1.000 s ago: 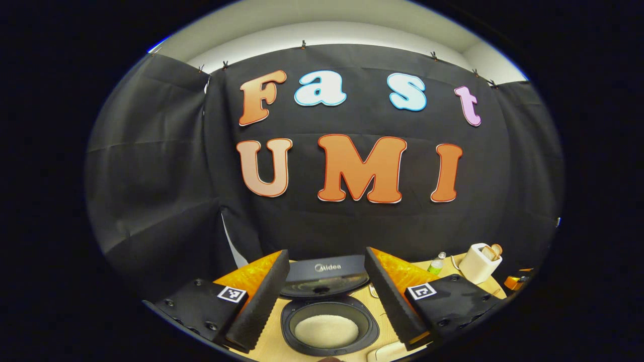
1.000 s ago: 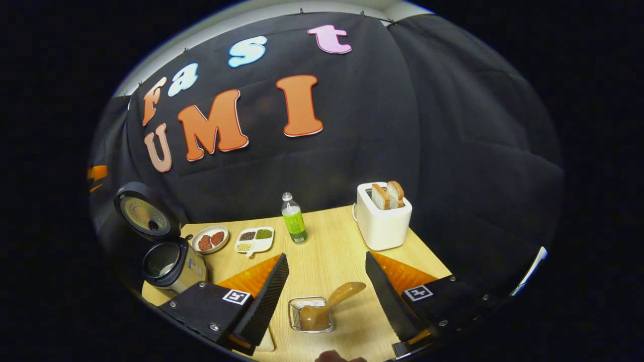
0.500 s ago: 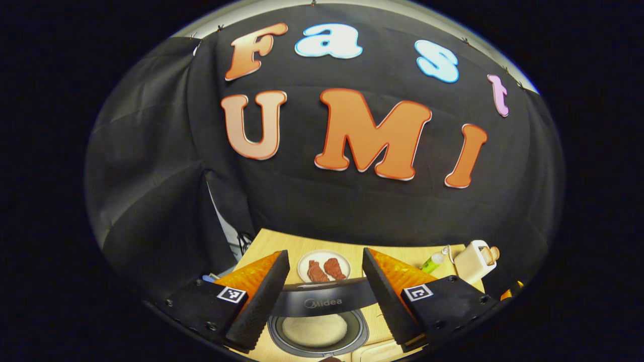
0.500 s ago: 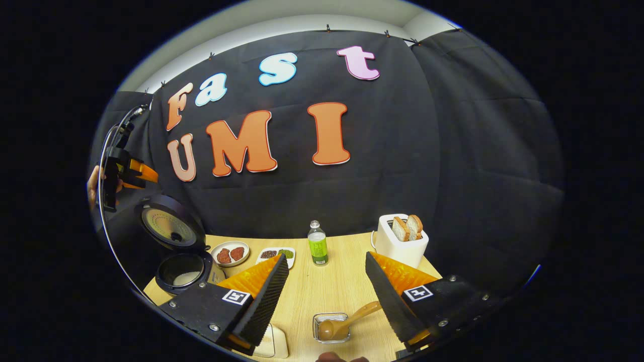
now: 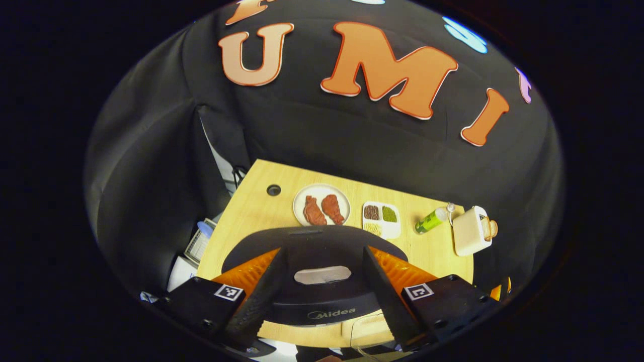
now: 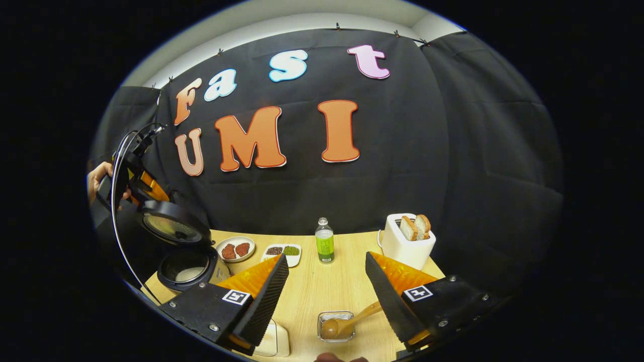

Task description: Close the left gripper, press the button to open the rice cooker; take a wooden spoon from the chopstick holder with the right hand, scoop a spoonful of rice and pour it into the rice cooker, then put the wooden spoon back into the chopstick holder.

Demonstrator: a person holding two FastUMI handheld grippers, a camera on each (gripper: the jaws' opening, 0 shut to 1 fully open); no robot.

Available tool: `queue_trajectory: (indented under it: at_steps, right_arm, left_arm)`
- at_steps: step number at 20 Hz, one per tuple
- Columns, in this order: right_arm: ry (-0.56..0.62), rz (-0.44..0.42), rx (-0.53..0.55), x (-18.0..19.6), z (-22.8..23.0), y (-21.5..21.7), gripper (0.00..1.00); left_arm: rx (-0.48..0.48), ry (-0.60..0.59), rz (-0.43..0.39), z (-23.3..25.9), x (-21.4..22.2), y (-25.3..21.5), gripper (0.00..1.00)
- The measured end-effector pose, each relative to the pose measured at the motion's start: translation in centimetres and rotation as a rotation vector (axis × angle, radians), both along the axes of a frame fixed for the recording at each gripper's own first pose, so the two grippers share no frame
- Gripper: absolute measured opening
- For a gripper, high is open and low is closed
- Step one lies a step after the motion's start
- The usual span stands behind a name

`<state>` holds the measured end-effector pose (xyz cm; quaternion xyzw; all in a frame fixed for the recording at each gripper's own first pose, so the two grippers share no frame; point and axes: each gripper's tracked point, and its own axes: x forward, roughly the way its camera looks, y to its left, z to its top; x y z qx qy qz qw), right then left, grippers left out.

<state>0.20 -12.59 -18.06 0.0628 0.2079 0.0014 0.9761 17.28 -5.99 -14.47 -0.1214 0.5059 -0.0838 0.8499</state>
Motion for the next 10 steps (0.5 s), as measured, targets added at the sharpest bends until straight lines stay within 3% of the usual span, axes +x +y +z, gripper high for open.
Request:
queue_trajectory:
  at_steps: [5, 10]
  right_arm:
    - [0.003, 0.057, 0.000, 0.5, -0.4, 2.1, 0.95]
    - [0.011, 0.106, 0.009, 0.3, -0.9, 3.4, 0.95]
  left_arm:
    - [0.038, 0.165, -0.083, -3.8, -5.1, -1.6, 0.98]
    - [0.042, 0.311, -0.113, -8.6, -8.9, -2.3, 0.95]
